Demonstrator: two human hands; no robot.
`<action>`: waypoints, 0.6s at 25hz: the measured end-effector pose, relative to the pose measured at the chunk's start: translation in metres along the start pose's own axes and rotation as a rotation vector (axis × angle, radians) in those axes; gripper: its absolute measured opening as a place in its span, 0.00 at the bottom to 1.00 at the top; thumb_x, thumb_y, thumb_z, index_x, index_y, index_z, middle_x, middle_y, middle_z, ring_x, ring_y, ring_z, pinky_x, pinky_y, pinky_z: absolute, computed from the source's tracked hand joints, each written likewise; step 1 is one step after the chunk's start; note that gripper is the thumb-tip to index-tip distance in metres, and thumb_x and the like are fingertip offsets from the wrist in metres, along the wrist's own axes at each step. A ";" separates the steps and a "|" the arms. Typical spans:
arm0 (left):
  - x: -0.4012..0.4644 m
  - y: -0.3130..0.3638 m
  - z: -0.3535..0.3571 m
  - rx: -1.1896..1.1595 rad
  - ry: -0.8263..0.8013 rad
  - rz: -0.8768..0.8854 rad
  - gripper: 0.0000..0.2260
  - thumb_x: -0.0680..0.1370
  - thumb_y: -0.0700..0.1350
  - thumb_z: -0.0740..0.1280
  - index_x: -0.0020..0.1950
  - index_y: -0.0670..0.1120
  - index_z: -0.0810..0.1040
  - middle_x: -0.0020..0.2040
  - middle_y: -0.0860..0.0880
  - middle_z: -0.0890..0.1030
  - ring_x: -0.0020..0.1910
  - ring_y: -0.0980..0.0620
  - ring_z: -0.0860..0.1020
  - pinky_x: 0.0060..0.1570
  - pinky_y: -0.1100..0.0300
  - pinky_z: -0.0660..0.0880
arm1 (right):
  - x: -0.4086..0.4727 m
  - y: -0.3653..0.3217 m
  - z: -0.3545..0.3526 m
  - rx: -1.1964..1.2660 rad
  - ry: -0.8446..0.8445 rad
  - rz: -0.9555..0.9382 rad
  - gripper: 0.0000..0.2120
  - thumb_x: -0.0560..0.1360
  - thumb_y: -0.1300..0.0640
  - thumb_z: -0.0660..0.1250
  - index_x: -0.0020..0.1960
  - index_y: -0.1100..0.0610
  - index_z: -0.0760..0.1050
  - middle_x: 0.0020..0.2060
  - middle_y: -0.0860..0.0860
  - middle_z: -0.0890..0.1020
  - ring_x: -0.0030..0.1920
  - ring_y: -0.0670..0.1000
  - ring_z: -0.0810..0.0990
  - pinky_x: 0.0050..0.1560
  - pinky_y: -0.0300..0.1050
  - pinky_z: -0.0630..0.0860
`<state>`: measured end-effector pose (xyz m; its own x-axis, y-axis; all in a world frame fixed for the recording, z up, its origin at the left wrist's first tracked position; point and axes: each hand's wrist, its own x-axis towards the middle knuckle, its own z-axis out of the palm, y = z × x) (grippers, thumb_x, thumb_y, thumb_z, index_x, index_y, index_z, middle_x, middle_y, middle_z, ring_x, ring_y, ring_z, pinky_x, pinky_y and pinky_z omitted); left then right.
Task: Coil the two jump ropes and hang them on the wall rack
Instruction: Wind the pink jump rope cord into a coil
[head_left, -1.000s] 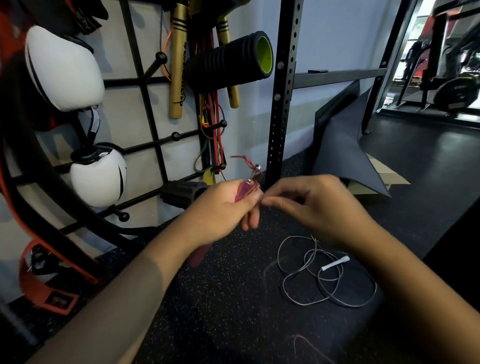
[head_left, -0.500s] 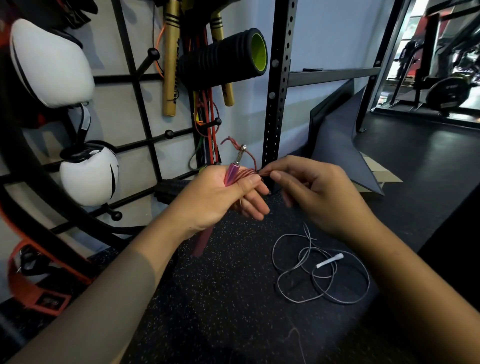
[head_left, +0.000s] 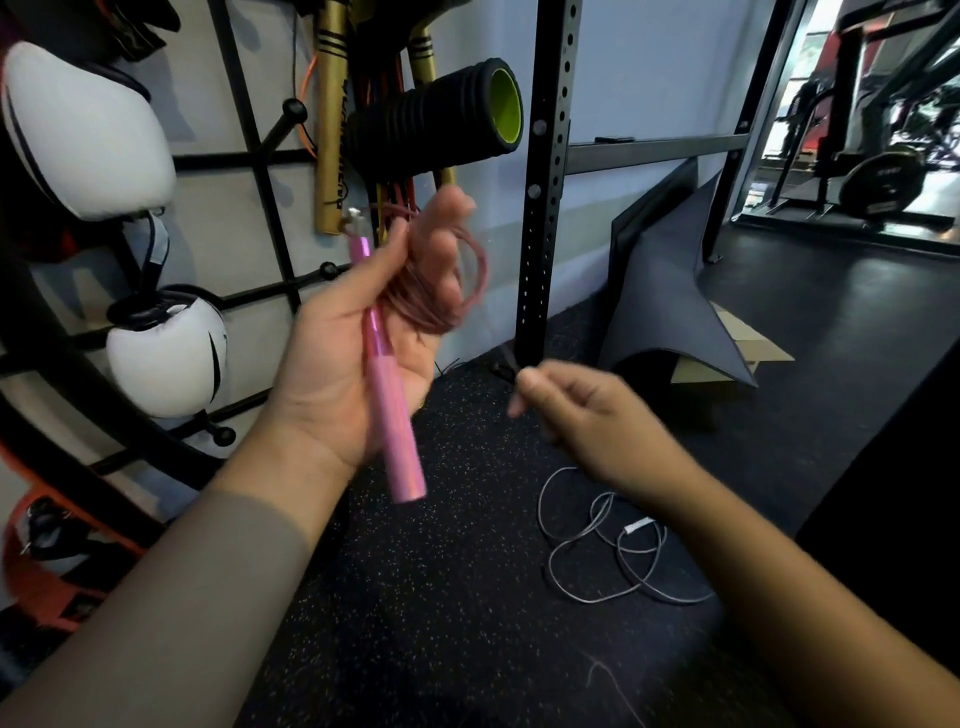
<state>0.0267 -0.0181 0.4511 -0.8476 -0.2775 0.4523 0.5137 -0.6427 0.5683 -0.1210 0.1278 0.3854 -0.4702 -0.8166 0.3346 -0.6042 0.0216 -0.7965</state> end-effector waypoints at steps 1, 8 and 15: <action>0.004 -0.001 -0.001 0.110 0.087 0.077 0.15 0.83 0.41 0.59 0.67 0.36 0.76 0.52 0.46 0.88 0.46 0.54 0.87 0.41 0.64 0.82 | -0.004 -0.003 0.008 -0.059 -0.116 -0.023 0.14 0.85 0.45 0.61 0.50 0.50 0.83 0.28 0.39 0.74 0.30 0.41 0.72 0.36 0.41 0.76; -0.012 -0.019 -0.019 1.562 0.165 -0.146 0.13 0.84 0.55 0.61 0.48 0.54 0.83 0.38 0.54 0.86 0.42 0.57 0.84 0.53 0.59 0.77 | -0.003 -0.053 -0.021 -0.305 -0.104 -0.189 0.07 0.80 0.49 0.70 0.50 0.49 0.86 0.39 0.47 0.86 0.36 0.49 0.81 0.41 0.49 0.81; -0.007 -0.029 -0.010 1.288 0.008 -0.363 0.16 0.82 0.51 0.65 0.46 0.40 0.83 0.30 0.47 0.85 0.25 0.53 0.79 0.36 0.65 0.76 | 0.003 -0.040 -0.046 -0.162 0.057 -0.173 0.06 0.82 0.54 0.68 0.52 0.53 0.84 0.34 0.46 0.83 0.32 0.44 0.77 0.36 0.40 0.73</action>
<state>0.0163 -0.0046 0.4240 -0.9603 -0.2426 0.1375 0.0158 0.4451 0.8954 -0.1280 0.1508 0.4409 -0.3838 -0.7824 0.4904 -0.7719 -0.0196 -0.6354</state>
